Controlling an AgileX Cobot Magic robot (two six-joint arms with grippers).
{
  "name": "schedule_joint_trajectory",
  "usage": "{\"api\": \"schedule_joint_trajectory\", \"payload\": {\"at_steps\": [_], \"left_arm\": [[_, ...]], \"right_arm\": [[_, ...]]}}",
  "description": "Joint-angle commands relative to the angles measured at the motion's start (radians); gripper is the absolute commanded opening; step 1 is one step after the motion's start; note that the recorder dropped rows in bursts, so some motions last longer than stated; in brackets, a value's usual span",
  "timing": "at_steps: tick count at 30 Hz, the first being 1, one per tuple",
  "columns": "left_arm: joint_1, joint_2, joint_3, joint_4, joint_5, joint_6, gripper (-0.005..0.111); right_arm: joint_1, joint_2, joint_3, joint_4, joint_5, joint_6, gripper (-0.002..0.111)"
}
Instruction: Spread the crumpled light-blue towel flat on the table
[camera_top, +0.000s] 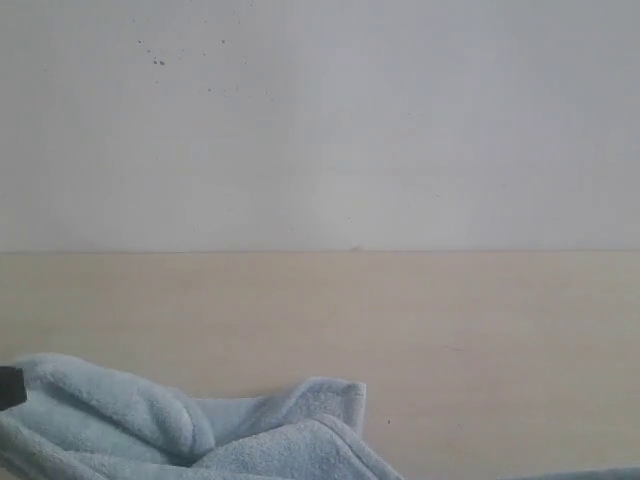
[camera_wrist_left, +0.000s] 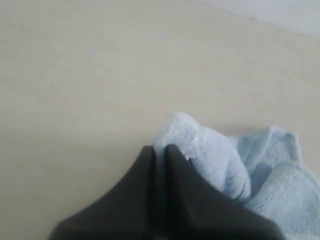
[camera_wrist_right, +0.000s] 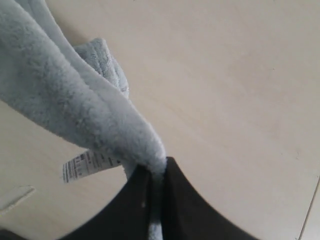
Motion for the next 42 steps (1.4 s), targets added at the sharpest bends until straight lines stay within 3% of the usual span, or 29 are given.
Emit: {"api": "schedule_joint_trajectory", "payload": {"at_steps": [1,5,8,13,17,24,28,32,42], "left_arm": [[0.0,-0.101,-0.016,0.044,0.053,-0.001,0.011],[0.0,-0.097,-0.077,0.173,0.257,0.022,0.042],[0.0,-0.082,-0.081,0.167,0.253,0.006,0.062],[0.0,-0.049,-0.1,0.161,0.218,0.028,0.058],[0.0,0.037,-0.18,0.161,0.281,0.131,0.058],[-0.023,0.541,-0.53,0.163,0.542,0.333,0.058],[-0.102,0.762,-0.705,0.229,0.552,0.36,0.058],[-0.12,0.92,-0.837,0.259,0.54,0.346,0.058],[-0.12,1.068,-0.936,0.369,0.557,0.323,0.058]], "right_arm": [[0.001,-0.005,0.003,-0.007,-0.008,0.002,0.005],[0.001,-0.005,0.003,-0.007,-0.008,-0.003,0.005],[0.001,-0.005,0.003,-0.005,-0.008,-0.003,0.005],[0.001,-0.005,0.003,-0.005,-0.008,-0.003,0.005],[0.001,-0.005,0.003,-0.005,-0.008,-0.003,0.005],[0.001,-0.005,0.003,0.034,-0.008,-0.003,0.005],[0.001,-0.005,0.003,0.034,-0.008,-0.003,0.005],[0.001,-0.005,0.003,0.034,-0.008,-0.006,0.005],[0.001,-0.003,0.003,0.036,-0.008,-0.022,0.005]]}}
